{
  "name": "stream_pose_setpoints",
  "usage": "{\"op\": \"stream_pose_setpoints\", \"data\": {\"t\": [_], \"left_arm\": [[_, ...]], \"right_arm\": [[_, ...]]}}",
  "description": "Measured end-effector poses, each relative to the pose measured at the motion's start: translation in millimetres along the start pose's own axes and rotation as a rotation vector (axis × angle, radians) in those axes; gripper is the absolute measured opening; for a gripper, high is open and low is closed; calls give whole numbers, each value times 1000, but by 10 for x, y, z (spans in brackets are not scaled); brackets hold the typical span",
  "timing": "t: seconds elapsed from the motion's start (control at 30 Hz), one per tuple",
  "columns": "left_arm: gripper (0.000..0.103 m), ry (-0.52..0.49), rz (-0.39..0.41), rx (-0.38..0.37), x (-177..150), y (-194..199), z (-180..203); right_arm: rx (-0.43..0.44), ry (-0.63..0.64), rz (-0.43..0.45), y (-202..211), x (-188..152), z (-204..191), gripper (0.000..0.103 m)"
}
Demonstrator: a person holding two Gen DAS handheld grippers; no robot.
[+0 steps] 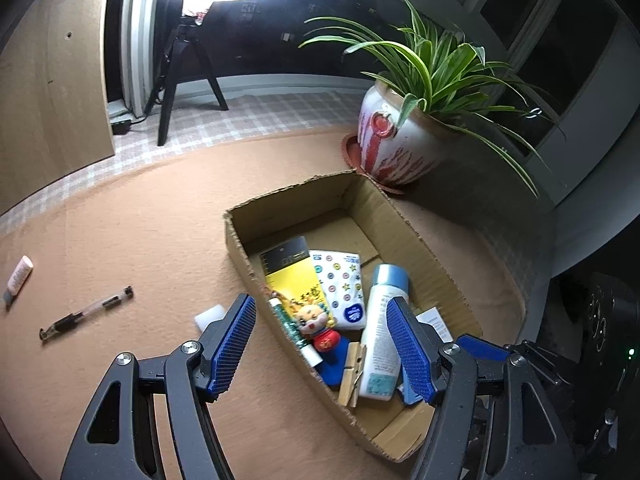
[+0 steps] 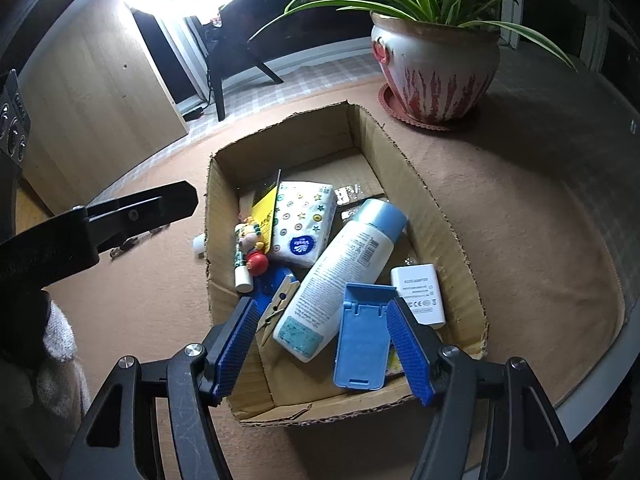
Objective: Organize objects
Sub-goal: 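Withdraw both tools from the box and move the left tool to the black pen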
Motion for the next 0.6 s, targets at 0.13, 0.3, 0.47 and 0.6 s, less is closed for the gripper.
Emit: {"op": "stream_pose_setpoints", "data": {"t": [0.13,0.3,0.47,0.6], "left_arm": [[71,-15,9,28,-46,109,-59],[71,-23,20,52,-115,249,-146],[71,-32,32,77,-200,401,-270],[71,-33,38,85,-271,503,-375]], "right_arm": [[6,1,5,27,-19,-71,63],[15,3,8,52,-43,-165,63],[34,8,11,71,-90,-304,63],[83,3,17,76,-132,-449,63]]}}
Point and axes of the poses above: each gripper's, at about its wrist camera, not at the fingertips, and y roughly against the way its jaws point, z to its right, x to its top, the point moved 7 cm from there along -y, roughly the way its jaws point, and after that the axes turned 11 degrees about -y, right-handed, at the moved point
